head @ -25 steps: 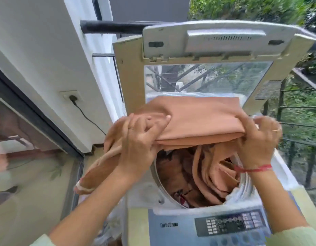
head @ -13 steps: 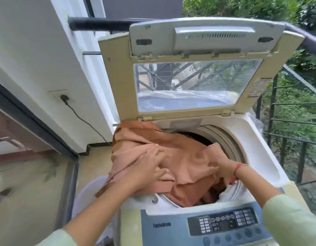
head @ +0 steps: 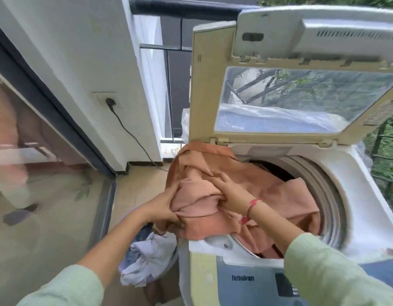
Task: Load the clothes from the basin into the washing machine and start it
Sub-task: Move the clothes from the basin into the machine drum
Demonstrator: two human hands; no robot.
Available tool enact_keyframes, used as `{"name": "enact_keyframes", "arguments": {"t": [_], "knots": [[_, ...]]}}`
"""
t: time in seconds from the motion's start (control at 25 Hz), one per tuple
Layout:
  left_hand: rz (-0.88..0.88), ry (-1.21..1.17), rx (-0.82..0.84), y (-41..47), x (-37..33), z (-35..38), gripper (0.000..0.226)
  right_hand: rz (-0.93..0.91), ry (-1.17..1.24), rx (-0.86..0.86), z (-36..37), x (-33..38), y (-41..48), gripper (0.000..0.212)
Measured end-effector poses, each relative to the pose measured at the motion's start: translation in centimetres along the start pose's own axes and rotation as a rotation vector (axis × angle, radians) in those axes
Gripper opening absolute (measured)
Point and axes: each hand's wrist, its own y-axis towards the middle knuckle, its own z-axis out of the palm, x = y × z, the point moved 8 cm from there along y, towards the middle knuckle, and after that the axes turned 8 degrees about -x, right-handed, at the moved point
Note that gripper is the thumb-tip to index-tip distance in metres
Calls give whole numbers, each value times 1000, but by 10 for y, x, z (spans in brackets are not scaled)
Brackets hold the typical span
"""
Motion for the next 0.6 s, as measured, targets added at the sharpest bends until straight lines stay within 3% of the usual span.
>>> {"name": "enact_keyframes", "arguments": {"t": [0.12, 0.24, 0.36, 0.48, 0.6], "knots": [[-5, 5, -150, -11, 2, -5, 75, 8, 50, -198, 5, -5, -8, 63], [-11, 152, -317, -27, -2, -4, 59, -22, -30, -314, 4, 5, -15, 42], [11, 417, -526, -43, -30, -19, 60, -103, -281, -508, -36, 10, -31, 29], [262, 738, -845, -45, -104, -29, 70, -130, -472, -773, -104, 2, -76, 24], [486, 801, -906, -6, -192, -2, 67, 74, -652, -945, -176, -42, -133, 26]]}}
